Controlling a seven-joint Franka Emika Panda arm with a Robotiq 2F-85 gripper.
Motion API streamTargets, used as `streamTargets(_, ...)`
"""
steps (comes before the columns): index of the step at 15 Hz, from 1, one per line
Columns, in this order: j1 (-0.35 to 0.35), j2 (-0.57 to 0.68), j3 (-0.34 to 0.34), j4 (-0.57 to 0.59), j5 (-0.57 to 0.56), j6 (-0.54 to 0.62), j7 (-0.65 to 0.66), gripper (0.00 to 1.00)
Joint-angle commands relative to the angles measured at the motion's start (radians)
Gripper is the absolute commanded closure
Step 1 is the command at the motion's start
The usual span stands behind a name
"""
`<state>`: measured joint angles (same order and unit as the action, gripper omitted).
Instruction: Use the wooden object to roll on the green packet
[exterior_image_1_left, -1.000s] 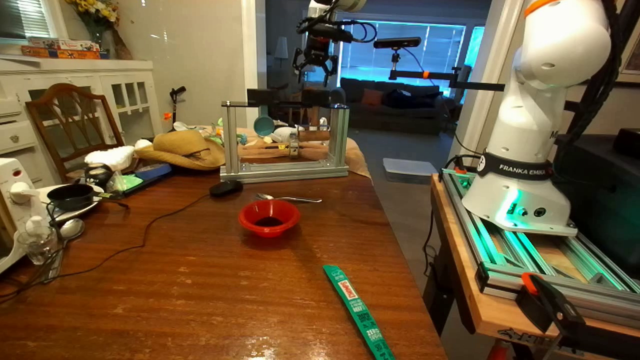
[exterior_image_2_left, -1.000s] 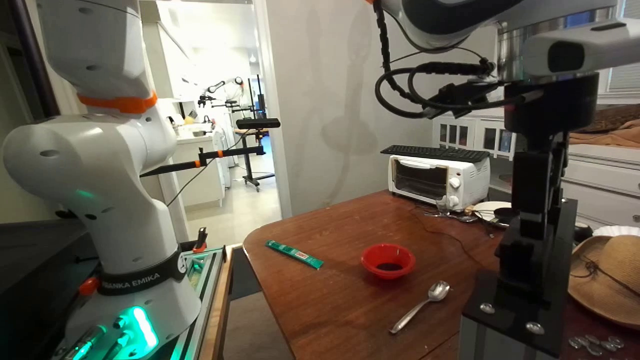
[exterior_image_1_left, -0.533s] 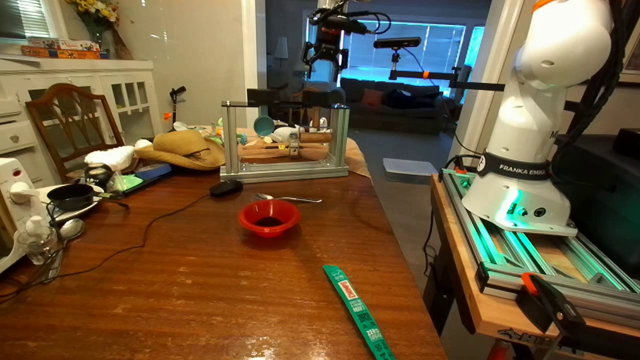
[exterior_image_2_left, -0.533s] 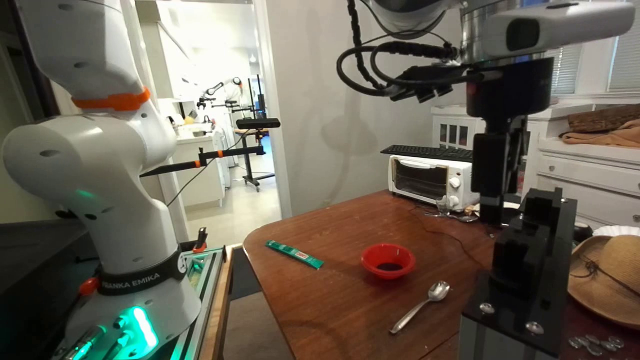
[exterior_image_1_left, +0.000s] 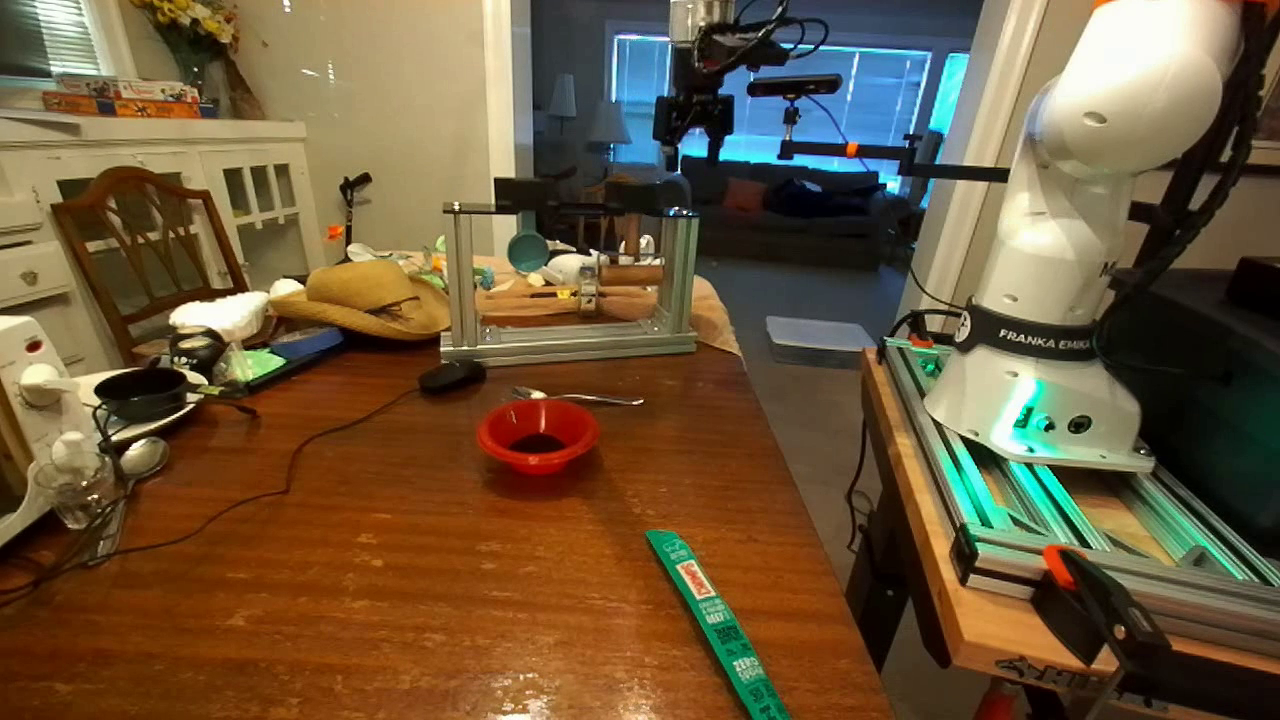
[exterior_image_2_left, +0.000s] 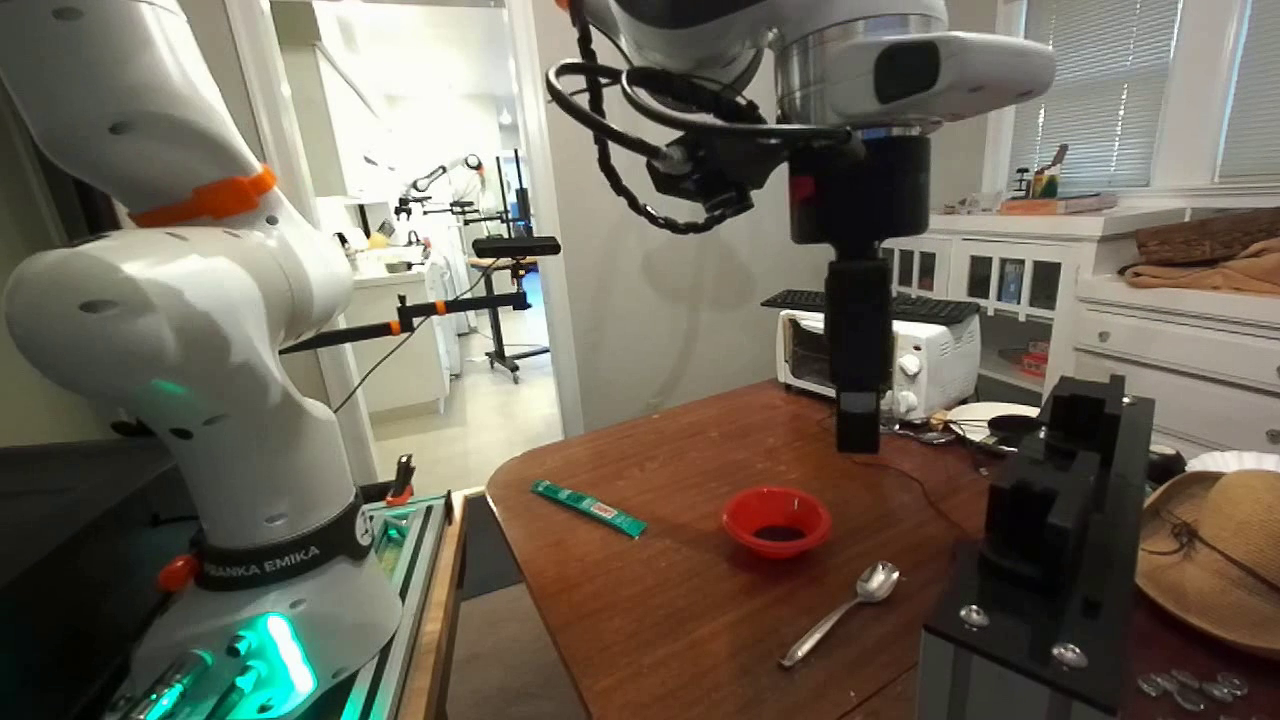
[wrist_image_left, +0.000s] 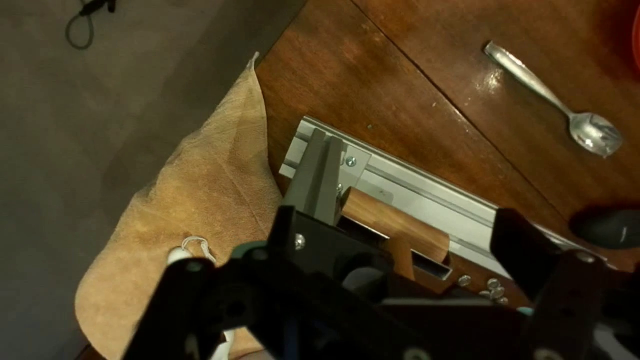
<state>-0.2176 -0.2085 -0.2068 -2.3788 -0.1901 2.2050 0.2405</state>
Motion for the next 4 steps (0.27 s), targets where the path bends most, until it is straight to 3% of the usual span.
streamTargets(1,-0.012,-0.017,0.014,-0.012,0.002,-0.001,-0.008,0.00)
streamTargets(4,-0.013,-0.013,0.014,-0.004,0.003,-0.001,-0.007,0.00)
